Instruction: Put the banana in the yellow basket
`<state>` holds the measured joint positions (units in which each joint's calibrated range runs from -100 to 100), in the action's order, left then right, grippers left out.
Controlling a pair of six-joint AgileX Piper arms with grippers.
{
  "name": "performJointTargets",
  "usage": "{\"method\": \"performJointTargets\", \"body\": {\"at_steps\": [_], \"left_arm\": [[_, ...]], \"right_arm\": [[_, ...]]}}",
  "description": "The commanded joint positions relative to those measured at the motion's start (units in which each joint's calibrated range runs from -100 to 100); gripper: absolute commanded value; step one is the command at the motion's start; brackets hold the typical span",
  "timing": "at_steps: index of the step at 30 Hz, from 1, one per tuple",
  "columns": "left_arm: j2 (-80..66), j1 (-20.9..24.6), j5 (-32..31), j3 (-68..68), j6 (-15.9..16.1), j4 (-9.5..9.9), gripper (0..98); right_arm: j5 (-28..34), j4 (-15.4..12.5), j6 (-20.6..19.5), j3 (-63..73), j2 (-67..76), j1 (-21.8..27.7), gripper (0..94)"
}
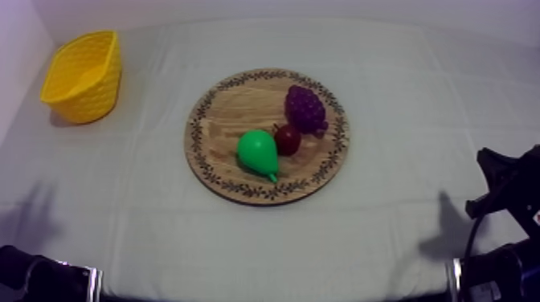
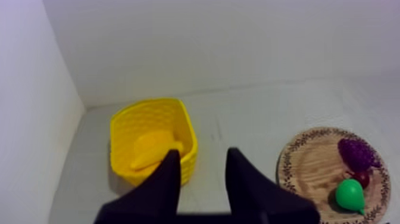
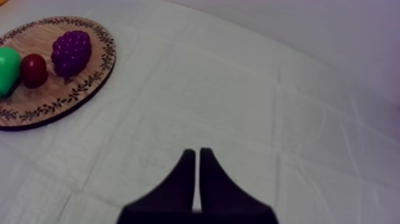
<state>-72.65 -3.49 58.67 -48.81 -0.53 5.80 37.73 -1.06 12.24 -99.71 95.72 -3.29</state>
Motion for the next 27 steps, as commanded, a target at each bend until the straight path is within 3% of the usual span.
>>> {"method": "performJointTargets", "body": {"at_steps": [1, 12, 27], "left_arm": [[-4.4, 0.0, -0.1, -2.8, -1.6, 1.04, 26.1], [-16.4, -1.4, -7.4, -19.3, -6.2, 2.32, 2.7], [-25.6, -1.8, -13.6, -38.8, -8.7, 3.33, 0.1]], "right_arm": [[0.0, 0.0, 0.0, 0.0, 0.0, 0.0, 0.6], [0.0, 0.0, 0.0, 0.0, 0.0, 0.0, 0.6], [0.0, 0.0, 0.0, 0.0, 0.0, 0.0, 0.6]]}}
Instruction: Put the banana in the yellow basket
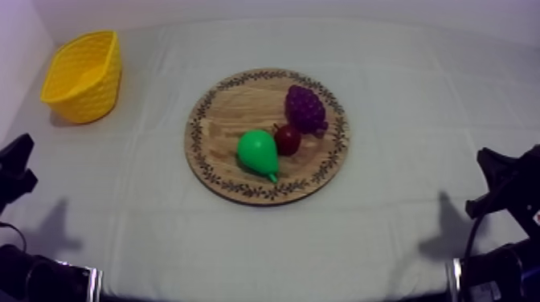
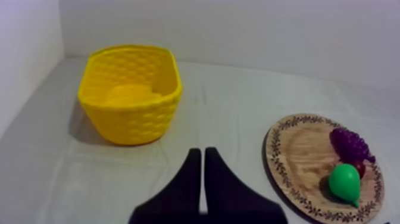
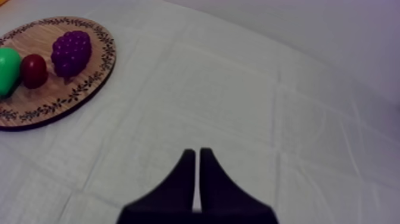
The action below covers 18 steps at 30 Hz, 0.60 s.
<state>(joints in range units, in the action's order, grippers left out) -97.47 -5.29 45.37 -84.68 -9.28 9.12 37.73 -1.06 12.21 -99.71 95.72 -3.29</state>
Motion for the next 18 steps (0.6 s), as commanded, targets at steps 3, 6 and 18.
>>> {"method": "performJointTargets", "body": {"at_steps": [3, 6, 18], "left_arm": [[-1.9, -0.4, -1.1, -5.7, 0.5, -0.01, 0.0], [-2.3, -0.8, -0.9, -8.2, 0.8, -0.17, 0.0], [-2.5, 1.5, -0.6, -11.3, 4.1, -4.81, 0.1]], "right_arm": [[0.0, 0.0, 0.0, 0.0, 0.0, 0.0, 0.6], [0.0, 0.0, 0.0, 0.0, 0.0, -0.1, 0.6], [0.0, 0.0, 0.0, 0.0, 0.0, -0.2, 0.6]]}}
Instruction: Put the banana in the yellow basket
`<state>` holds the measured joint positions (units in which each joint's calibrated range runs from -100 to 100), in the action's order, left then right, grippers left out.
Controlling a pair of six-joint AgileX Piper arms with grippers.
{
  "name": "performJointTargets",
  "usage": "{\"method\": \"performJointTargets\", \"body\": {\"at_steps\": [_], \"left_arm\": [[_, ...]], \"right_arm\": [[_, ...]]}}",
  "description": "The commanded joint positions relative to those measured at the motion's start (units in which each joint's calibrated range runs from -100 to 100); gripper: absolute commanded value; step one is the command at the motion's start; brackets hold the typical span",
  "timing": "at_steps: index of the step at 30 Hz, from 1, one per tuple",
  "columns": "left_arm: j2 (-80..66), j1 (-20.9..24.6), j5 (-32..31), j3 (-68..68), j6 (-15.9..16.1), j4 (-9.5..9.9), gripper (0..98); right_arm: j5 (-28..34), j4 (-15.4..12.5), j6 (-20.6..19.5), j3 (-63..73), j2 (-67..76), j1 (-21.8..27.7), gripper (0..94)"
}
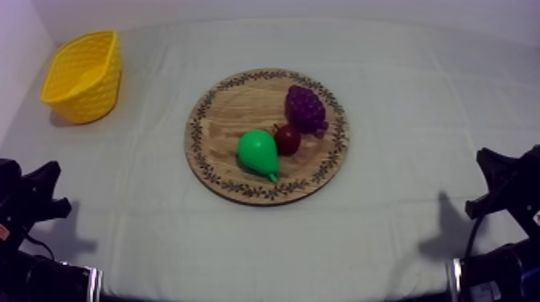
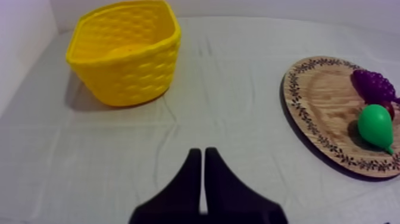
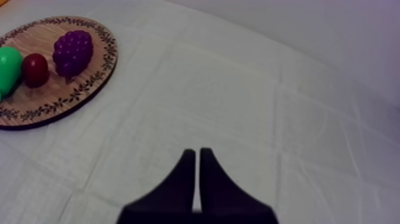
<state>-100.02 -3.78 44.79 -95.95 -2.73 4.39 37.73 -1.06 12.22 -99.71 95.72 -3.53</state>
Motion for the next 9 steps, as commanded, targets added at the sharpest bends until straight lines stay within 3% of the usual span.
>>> {"method": "performJointTargets", "body": {"at_steps": [1, 9], "left_arm": [[0.0, 0.0, -0.1, 0.0, -2.7, -0.14, 0.1], [0.0, 0.1, -0.1, 0.0, -3.4, -0.26, 0.1]], "right_arm": [[0.0, 0.0, 0.0, 0.0, 0.0, 0.0, 0.6], [0.0, 0.0, 0.0, 0.0, 0.0, 0.0, 0.6]]}}
